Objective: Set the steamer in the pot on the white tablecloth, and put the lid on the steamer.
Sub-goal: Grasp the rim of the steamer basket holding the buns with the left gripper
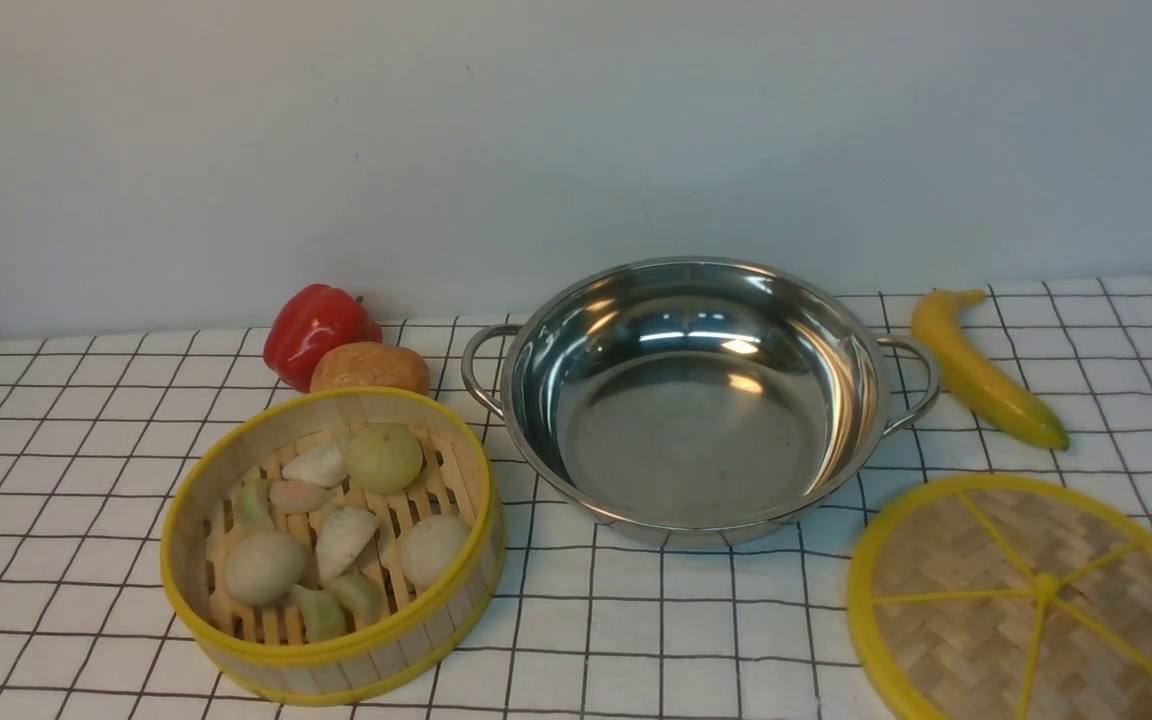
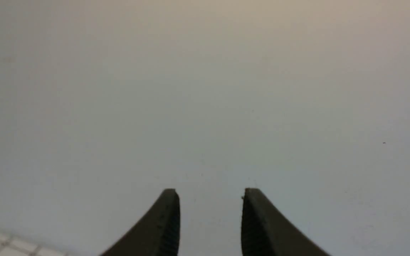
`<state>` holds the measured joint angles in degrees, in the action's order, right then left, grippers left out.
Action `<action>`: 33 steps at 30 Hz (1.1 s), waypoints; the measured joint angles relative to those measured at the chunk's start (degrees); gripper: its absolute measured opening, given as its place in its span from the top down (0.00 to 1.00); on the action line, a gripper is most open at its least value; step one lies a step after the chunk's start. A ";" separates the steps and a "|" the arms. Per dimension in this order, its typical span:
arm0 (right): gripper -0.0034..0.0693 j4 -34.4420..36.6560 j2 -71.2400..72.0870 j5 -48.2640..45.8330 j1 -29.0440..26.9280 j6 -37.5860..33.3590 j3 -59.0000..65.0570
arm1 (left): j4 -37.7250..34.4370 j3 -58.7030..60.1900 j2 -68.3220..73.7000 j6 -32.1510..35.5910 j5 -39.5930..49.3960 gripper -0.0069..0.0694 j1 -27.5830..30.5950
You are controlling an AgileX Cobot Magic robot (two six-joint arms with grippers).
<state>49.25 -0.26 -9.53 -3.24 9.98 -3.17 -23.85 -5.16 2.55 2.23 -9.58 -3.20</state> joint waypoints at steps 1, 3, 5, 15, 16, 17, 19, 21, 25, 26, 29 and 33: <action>0.62 0.00 0.00 0.18 0.00 -2.37 -1.82 | 0.12 -2.62 2.24 4.49 1.29 0.59 0.00; 0.62 0.00 0.06 -0.40 0.00 -6.70 -5.80 | -0.33 -5.95 6.86 9.39 4.77 0.59 0.00; 0.62 0.00 0.06 -1.36 0.00 -8.44 -7.79 | -0.78 -7.67 10.00 11.05 6.36 0.59 0.00; 0.62 -6.84 -9.96 -25.74 0.00 -14.99 -23.27 | -1.71 -21.14 44.65 11.98 18.52 0.59 6.16; 0.62 -8.48 -11.59 -29.21 0.00 -15.04 -24.57 | -1.71 -22.27 46.83 11.65 20.86 0.59 7.75; 0.62 -11.93 -14.40 -33.57 0.00 -15.13 -26.78 | -1.71 -25.48 52.36 10.76 25.85 0.59 11.16; 0.62 -15.38 -18.07 -38.15 0.00 -15.13 -29.83 | -1.44 -29.51 57.90 10.41 30.51 0.59 14.68; 0.62 -18.32 -21.13 -41.85 0.00 -15.24 -32.39 | -0.49 -33.94 63.63 10.41 35.89 0.59 19.06; 0.62 -19.36 -24.44 -44.24 0.00 -16.22 -35.01 | 1.69 -39.57 70.02 10.41 41.08 0.59 23.00; 0.62 -19.28 -24.99 -44.48 0.00 -16.64 -35.52 | 2.21 -40.63 72.00 10.41 41.92 0.59 23.35; 0.62 -18.15 -26.44 -44.83 0.00 -18.12 -36.16 | 3.04 -43.97 78.57 10.85 44.46 0.59 22.60; 0.62 -16.75 -26.85 -44.83 0.00 -19.20 -36.30 | 3.29 -46.02 85.34 13.18 45.39 0.59 19.88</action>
<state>32.50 -27.11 -54.36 -3.24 -9.22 -39.47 -20.56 -51.18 87.89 15.41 35.81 16.69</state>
